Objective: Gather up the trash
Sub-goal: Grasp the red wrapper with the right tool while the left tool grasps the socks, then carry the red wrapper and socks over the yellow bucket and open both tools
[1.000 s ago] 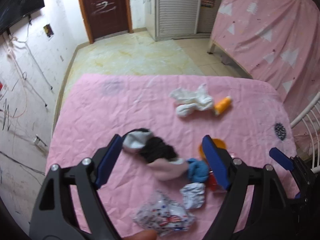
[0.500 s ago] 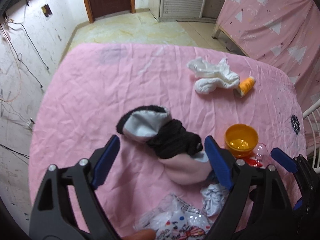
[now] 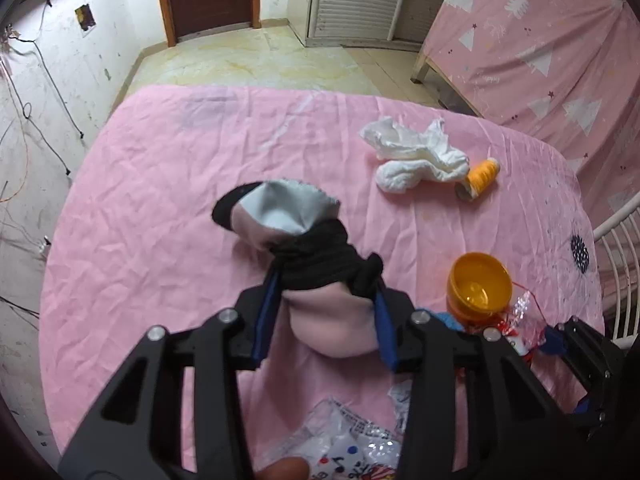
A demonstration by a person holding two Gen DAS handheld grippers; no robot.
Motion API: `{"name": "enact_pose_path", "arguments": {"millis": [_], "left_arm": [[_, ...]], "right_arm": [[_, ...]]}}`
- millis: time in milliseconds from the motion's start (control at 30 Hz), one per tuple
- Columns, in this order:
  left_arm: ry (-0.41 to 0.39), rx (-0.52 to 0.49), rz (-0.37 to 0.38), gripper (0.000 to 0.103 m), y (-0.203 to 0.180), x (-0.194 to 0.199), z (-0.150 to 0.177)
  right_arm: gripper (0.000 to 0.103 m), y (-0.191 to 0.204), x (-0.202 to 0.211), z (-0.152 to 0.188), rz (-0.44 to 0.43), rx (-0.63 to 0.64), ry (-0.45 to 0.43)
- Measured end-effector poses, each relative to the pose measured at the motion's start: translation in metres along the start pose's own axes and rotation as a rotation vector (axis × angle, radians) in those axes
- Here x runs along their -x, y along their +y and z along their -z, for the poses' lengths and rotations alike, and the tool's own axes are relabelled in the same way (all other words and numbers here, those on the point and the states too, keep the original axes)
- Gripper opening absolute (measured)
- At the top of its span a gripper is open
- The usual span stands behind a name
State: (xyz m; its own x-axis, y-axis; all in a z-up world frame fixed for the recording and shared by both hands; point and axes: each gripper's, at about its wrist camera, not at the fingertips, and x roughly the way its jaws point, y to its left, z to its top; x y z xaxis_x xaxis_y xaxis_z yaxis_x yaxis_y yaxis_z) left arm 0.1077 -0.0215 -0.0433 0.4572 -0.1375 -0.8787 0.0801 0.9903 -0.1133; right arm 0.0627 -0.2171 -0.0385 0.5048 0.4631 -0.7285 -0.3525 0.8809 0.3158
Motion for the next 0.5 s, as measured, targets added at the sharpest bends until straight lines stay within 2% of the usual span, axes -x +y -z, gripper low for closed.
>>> {"name": "enact_pose_path", "arguments": {"millis": [100, 300, 500], "left_arm": [[-0.031, -0.004, -0.025, 0.039, 0.0, 0.009, -0.001], [-0.083, -0.01, -0.024, 0.039, -0.006, 0.032, -0.004], [-0.152, -0.054, -0.005, 0.039, -0.031, 0.061, -0.006]], "right_arm": [[0.04, 0.002, 0.003, 0.0, 0.003, 0.007, -0.011], [0.04, -0.004, 0.024, -0.002, 0.005, -0.009, -0.066], [0.04, -0.023, 0.06, -0.001, 0.043, -0.051, -0.17]]}}
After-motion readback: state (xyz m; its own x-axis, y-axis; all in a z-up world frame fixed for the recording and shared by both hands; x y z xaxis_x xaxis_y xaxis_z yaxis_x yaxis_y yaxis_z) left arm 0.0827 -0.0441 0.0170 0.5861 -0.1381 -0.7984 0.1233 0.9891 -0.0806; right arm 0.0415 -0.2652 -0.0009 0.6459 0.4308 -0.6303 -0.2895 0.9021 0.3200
